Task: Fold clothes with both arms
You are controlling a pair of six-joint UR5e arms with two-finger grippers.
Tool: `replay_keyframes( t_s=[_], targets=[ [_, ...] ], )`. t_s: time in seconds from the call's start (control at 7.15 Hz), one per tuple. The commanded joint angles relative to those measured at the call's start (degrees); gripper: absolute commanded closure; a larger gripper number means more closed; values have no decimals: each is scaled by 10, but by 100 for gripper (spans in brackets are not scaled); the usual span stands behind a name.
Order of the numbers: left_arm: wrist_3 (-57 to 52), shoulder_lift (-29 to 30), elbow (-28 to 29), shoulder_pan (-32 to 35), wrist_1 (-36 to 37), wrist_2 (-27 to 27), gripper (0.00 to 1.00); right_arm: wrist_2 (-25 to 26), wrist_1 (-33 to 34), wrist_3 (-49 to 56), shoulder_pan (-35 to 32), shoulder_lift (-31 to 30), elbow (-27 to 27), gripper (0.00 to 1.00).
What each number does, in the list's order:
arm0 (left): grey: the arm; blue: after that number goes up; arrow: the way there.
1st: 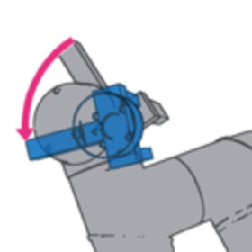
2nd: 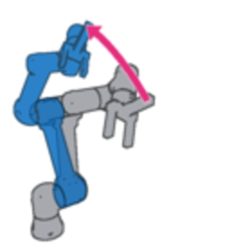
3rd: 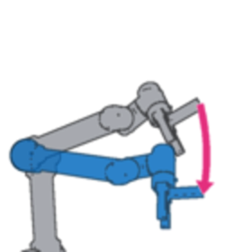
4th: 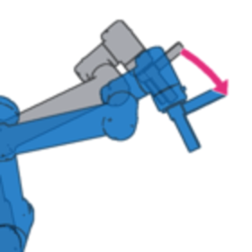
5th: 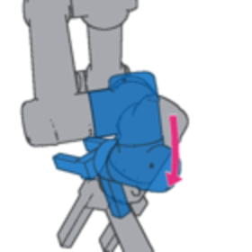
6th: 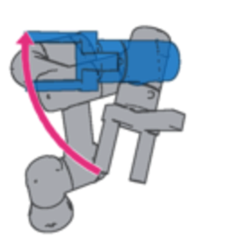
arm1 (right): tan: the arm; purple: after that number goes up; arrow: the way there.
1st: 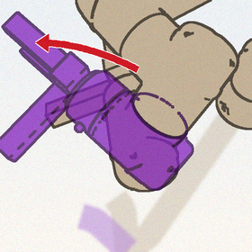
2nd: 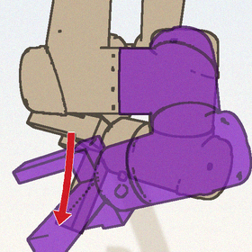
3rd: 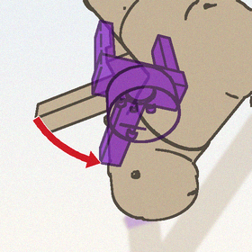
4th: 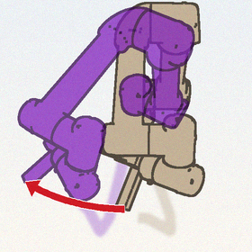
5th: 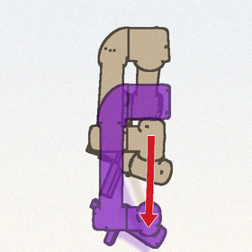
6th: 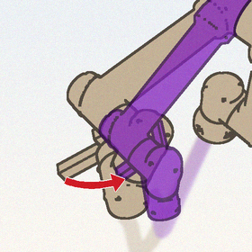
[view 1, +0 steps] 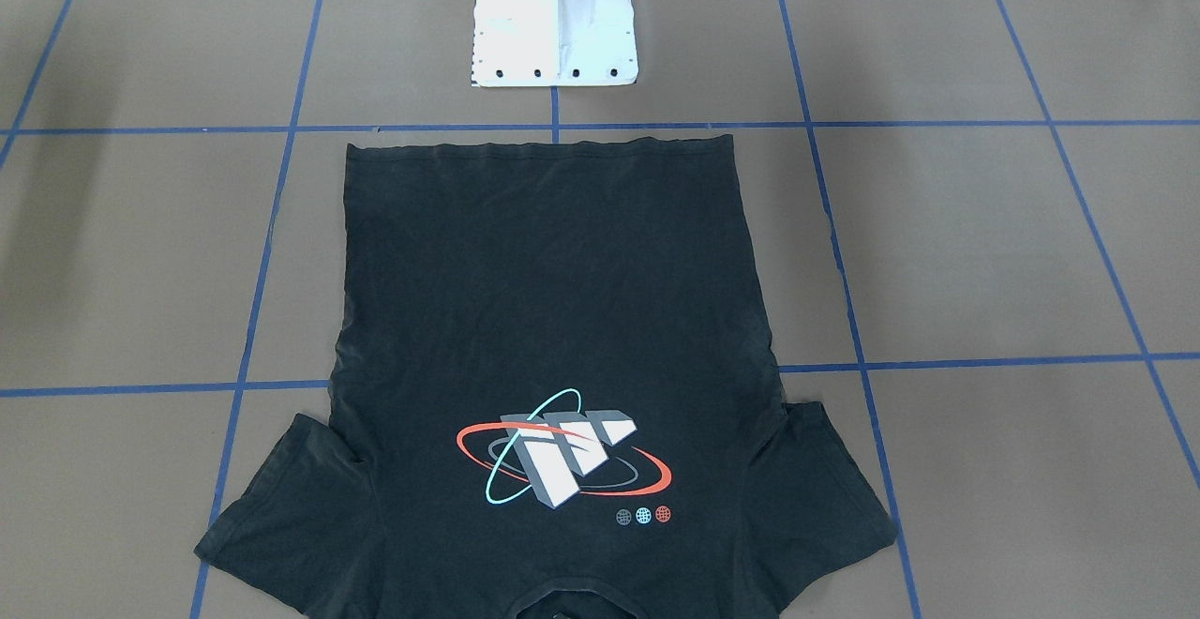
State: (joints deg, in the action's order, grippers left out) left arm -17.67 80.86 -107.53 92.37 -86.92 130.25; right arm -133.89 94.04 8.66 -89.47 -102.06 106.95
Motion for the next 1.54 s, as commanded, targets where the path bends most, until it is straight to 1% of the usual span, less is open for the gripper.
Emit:
replay_keyframes(
  t_s=[0.0, 0.28, 0.42, 0.56, 0.7, 0.84, 0.98, 1.12, 1.26, 1.4],
  targets=[
    [1, 1, 0, -13, -14, -1, 0, 0, 0, 0, 0, 1, -1, 0],
    [0, 1, -8, -13, -17, 0, 0, 0, 0, 0, 0, 3, 1, 0],
    [0, 1, -14, -13, -38, 0, 0, 0, -1, 6, 0, 3, 2, 0],
    [3, 1, -13, -13, -87, 0, 0, -1, -1, 7, 0, 4, 26, 0],
    [6, -1, -14, -12, -136, 0, 0, -2, -32, 3, 1, 16, 35, 0],
    [6, 4, -14, -13, -195, -1, 0, 2, -105, 0, 1, 22, 28, 0],
    [6, 6, -3, -13, -280, -3, 0, 1, -157, -2, 1, 32, 10, 0],
    [10, 43, 23, -13, -376, -7, 0, -2, -175, -10, 1, 54, -7, 0],
    [66, 94, 60, -15, -396, -4, 0, 0, -178, -41, 1, 74, -30, 0],
    [176, 147, 107, -23, -403, 2, 0, -2, -179, -46, 2, 133, -79, 0]
  ],
)
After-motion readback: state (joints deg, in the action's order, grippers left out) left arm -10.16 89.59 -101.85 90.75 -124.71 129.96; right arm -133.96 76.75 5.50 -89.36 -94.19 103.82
